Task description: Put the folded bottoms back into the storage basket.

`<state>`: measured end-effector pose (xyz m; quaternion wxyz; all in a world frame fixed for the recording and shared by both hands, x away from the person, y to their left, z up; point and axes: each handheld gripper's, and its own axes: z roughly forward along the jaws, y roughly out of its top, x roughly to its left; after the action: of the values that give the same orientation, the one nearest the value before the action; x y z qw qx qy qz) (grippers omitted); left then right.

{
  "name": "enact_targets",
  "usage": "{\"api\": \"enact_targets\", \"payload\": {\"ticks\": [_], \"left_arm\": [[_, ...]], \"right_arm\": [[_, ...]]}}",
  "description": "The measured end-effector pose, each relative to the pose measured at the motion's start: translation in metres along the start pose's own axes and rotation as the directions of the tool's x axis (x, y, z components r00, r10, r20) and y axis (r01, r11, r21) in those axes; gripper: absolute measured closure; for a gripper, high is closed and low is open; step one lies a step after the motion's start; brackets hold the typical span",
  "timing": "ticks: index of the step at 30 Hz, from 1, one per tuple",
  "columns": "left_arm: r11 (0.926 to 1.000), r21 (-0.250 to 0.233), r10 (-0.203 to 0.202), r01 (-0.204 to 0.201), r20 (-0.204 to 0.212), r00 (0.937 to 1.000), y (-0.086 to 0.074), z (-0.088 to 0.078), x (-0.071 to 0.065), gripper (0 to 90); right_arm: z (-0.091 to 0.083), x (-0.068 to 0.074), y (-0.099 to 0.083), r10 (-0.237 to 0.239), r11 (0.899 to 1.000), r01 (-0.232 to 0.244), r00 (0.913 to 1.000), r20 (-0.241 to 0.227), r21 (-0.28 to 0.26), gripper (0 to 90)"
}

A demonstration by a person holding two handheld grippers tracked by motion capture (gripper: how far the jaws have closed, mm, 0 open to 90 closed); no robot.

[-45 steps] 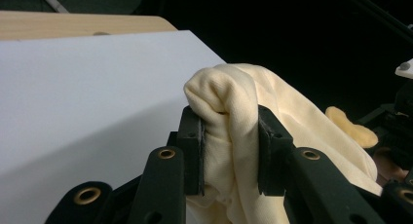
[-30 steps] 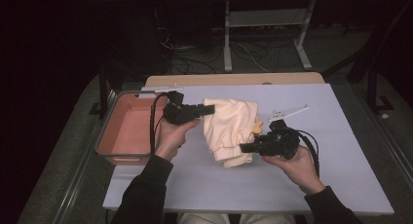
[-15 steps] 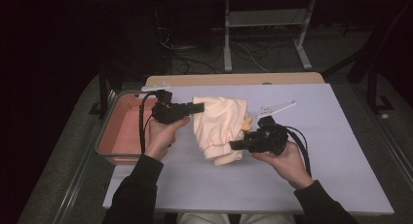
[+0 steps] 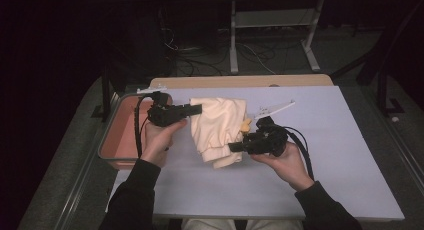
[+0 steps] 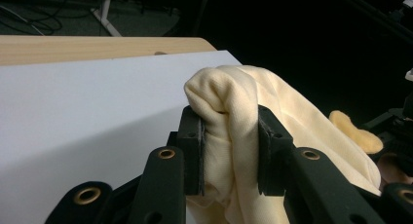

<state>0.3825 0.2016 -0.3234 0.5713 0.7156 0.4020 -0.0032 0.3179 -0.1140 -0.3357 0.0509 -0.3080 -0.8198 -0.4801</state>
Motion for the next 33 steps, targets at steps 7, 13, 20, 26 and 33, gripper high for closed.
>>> {"api": "enact_targets", "payload": {"ticks": [7,13,20,26,33], "left_arm": [[0.9999,-0.01,-0.003,0.003,-0.009,1.0,0.002,-0.01,0.004,68.7],[0.9998,-0.017,-0.004,0.004,-0.016,0.9999,0.003,-0.019,0.008,68.7],[0.9998,-0.022,-0.005,0.005,-0.032,0.9995,0.005,-0.03,0.013,68.7],[0.9995,-0.03,-0.006,0.005,-0.044,0.999,0.005,-0.04,0.017,68.7],[0.999,-0.043,-0.017,0.014,-0.062,0.9979,0.003,-0.053,0.021,68.7]], "right_arm": [[0.008,0.002,0.006,-0.009,1.0,0.009,0.9999,-0.008,0.0,61.4],[0.015,0.006,0.012,-0.02,1.0,0.02,0.9997,-0.013,0.0,61.3],[0.024,0.009,0.019,-0.026,1.0,0.026,0.9994,-0.022,0.002,61.3],[0.032,0.013,0.025,-0.034,0.999,0.035,0.999,-0.029,0.005,61.3],[0.042,0.017,0.032,-0.042,0.999,0.043,0.9982,-0.041,0.008,61.3]]}}
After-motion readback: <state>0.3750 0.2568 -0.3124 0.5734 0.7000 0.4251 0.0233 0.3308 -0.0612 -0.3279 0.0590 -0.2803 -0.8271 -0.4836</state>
